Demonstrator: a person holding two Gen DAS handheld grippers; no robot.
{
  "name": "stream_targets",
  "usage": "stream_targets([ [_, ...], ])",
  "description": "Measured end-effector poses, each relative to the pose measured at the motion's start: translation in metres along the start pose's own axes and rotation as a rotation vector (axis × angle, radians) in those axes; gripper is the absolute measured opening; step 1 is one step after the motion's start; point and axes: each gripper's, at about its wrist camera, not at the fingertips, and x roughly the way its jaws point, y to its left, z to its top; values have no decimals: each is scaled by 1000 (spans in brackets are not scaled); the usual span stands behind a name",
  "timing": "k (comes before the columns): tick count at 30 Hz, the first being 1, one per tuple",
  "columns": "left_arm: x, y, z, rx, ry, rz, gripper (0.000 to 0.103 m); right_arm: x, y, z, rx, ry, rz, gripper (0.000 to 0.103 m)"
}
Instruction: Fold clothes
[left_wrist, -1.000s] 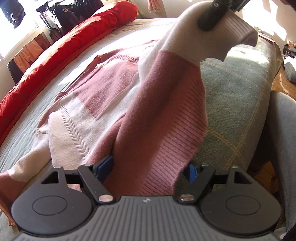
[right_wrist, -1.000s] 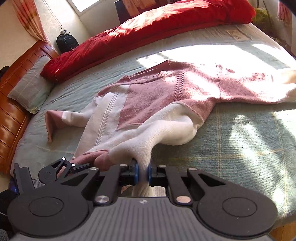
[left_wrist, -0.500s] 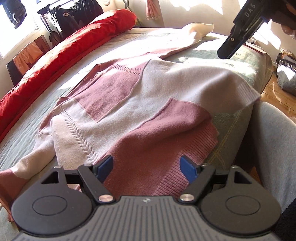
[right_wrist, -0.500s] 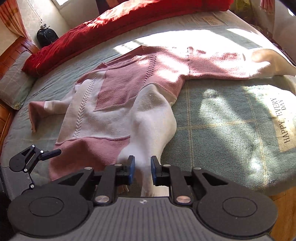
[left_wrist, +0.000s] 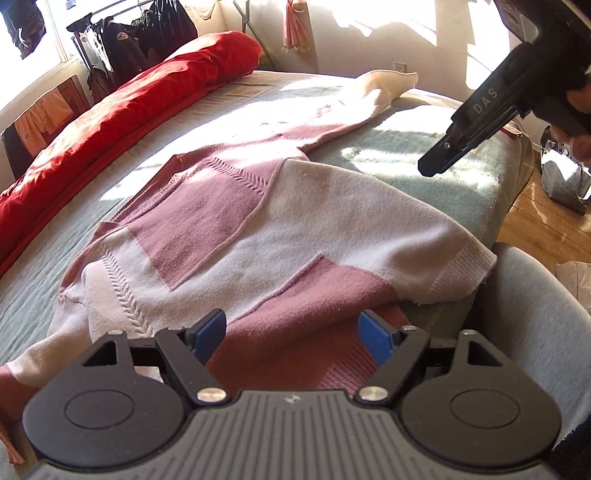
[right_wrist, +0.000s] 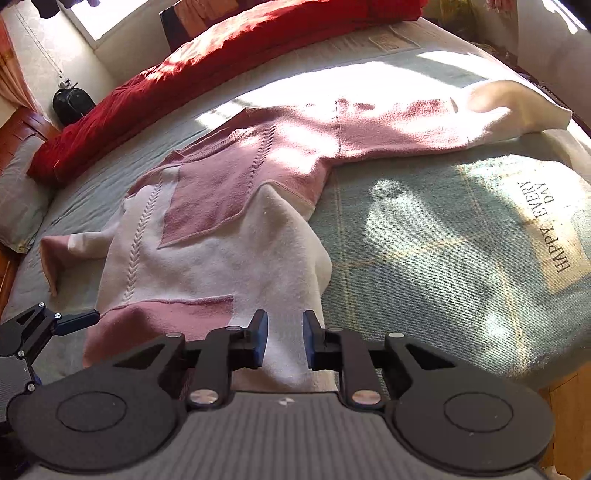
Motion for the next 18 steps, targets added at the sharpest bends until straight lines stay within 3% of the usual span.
stream_targets([
  [3,10,-9,20,23,-9,-22,79,0,-15,-2,36,-11,8,23],
  [11,46,-45,82,16,-43,-248,79,-2,-68,-12,136,-39,-24,28],
  [14,65,-65,103,41,-47,-341,79,-3,-92,-17,186,-45,-45,39],
  [18,99,-93,121,79,23,-406,79,-1,-115,-29,232,-27,-60,39],
])
